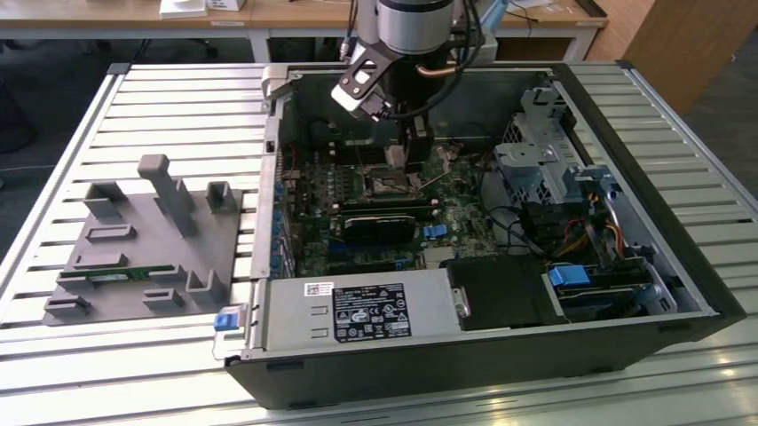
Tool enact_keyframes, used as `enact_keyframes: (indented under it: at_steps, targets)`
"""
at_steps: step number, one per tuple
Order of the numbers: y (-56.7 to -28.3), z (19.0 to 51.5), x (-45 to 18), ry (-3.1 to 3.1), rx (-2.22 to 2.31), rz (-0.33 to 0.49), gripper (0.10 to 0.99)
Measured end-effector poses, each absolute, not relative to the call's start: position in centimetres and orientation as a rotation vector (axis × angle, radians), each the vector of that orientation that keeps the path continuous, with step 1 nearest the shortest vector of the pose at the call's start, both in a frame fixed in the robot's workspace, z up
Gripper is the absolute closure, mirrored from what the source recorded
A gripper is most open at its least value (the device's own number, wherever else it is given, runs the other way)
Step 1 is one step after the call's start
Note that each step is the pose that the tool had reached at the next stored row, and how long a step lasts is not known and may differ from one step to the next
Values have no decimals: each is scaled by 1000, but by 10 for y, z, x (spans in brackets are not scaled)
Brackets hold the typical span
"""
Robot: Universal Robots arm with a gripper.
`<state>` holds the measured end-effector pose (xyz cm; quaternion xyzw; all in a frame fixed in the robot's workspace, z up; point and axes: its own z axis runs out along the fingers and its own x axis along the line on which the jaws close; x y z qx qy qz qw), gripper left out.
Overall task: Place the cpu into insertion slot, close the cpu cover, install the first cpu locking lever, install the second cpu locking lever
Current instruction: 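Place the cpu into insertion slot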
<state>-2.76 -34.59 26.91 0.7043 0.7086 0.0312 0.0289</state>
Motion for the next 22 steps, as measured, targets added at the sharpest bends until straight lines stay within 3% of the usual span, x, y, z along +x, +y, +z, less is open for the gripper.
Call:
enact_keyframes:
  at_steps: [22]
  targets:
    - [-339, 251, -28, 2190, 2166, 93, 545]
